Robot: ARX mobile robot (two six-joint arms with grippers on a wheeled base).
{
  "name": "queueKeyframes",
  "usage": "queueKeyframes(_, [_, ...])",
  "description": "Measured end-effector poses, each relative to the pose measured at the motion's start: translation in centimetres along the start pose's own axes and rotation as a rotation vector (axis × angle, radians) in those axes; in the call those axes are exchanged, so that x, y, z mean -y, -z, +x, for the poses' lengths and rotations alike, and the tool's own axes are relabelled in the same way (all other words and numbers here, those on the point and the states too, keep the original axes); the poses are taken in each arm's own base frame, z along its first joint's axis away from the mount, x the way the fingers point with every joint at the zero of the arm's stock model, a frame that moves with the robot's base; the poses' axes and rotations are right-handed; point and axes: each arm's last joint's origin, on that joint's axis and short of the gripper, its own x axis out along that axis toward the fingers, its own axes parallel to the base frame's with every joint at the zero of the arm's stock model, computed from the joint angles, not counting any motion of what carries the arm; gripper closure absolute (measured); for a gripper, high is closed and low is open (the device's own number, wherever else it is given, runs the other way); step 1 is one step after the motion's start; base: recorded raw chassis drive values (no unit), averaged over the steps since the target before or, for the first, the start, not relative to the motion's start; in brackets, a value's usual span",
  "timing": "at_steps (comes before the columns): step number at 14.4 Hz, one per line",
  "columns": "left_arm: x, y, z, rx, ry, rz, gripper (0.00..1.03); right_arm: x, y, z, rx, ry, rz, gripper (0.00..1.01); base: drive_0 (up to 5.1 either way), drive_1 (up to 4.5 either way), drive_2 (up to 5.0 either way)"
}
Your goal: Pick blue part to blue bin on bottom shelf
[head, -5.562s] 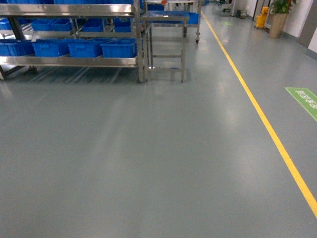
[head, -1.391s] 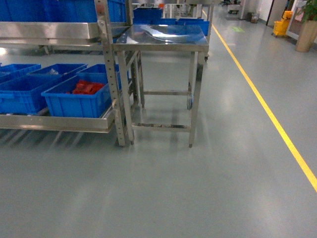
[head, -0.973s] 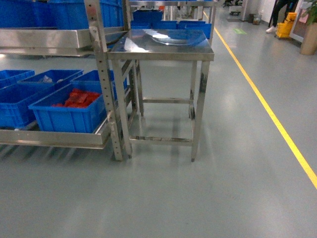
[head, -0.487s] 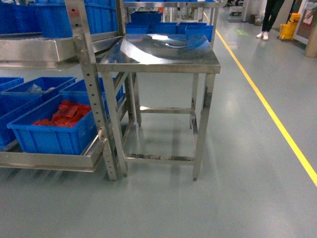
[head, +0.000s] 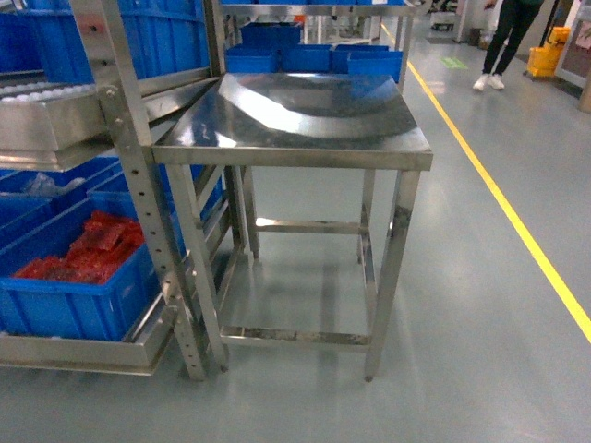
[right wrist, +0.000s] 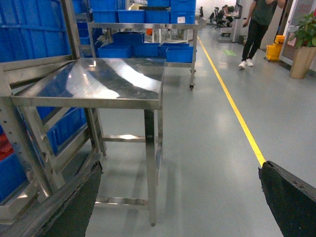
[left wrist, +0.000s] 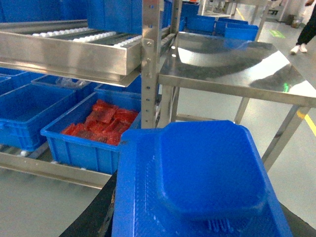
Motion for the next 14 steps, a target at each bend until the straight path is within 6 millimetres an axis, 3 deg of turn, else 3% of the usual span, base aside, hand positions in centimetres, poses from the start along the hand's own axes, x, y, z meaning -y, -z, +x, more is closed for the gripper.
queueKeyframes(13, [0.00, -0.03, 0.00, 0.003, 0.000, -0.001, 0.59, 0.00, -0.02, 0.00, 0.002, 0.000, 0.000, 0.03, 0.0, 4.30, -4.4])
queueKeyframes(14, [0.00, -0.01, 0.00, 0.001, 0.001, 0.000, 0.59, 0.00, -0.02, 0.00, 0.002, 0.000, 0.000, 0.03, -4.9, 2.59, 2.6])
